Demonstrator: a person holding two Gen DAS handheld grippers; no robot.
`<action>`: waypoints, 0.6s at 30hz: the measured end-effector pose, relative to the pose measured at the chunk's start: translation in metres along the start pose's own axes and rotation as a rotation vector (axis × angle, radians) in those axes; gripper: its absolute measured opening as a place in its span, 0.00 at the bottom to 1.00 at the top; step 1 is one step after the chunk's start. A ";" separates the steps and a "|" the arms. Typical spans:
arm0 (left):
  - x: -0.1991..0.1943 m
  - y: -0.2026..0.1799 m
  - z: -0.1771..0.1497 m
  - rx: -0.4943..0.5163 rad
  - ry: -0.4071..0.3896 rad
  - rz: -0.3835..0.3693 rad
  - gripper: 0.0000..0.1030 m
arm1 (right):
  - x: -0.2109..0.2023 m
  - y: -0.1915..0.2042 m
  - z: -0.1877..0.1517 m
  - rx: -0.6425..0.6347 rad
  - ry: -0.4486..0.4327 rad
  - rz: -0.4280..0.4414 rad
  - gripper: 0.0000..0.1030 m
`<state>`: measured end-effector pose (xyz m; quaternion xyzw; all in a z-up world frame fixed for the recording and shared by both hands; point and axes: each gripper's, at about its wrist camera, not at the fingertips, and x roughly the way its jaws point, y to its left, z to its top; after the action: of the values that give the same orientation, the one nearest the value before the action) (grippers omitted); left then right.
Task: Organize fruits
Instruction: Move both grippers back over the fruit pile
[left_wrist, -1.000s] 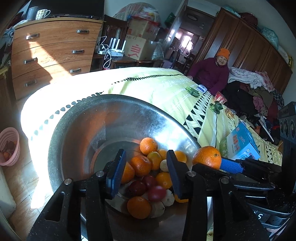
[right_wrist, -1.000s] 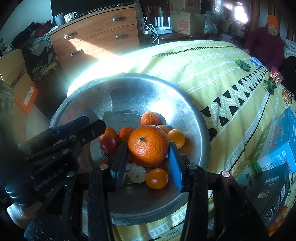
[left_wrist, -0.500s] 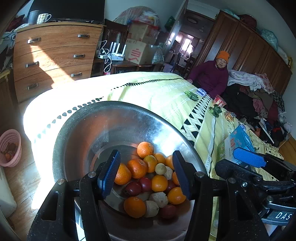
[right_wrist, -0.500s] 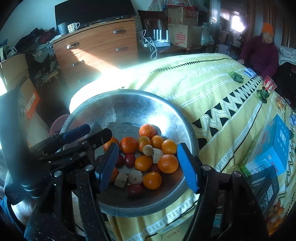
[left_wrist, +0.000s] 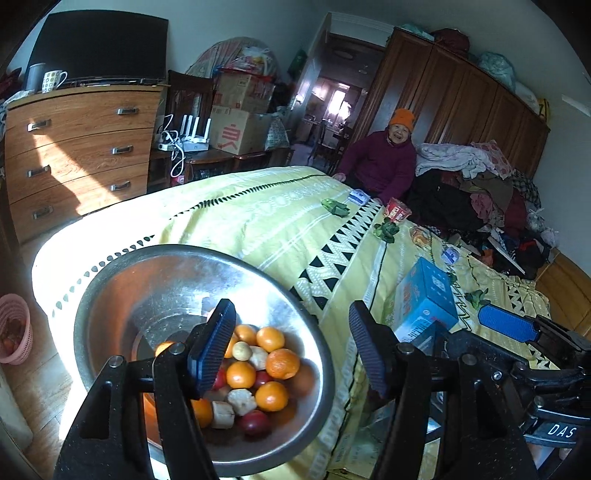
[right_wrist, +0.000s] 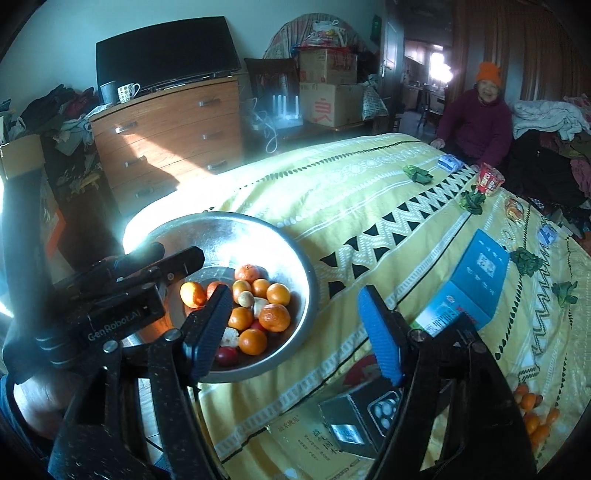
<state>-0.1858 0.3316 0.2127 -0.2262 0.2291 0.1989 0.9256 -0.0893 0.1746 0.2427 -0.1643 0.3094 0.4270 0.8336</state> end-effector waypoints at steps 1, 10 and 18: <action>-0.002 -0.010 0.000 0.014 -0.003 -0.010 0.64 | -0.005 -0.005 -0.002 0.007 -0.005 -0.007 0.72; -0.007 -0.094 -0.012 0.118 0.006 -0.103 0.67 | -0.046 -0.059 -0.030 0.096 -0.045 -0.083 0.75; 0.001 -0.197 -0.058 0.301 0.073 -0.249 0.70 | -0.083 -0.137 -0.128 0.267 -0.069 -0.137 0.77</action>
<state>-0.1117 0.1412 0.2304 -0.1187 0.2600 0.0379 0.9575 -0.0631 -0.0245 0.2023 -0.0580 0.3229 0.3293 0.8854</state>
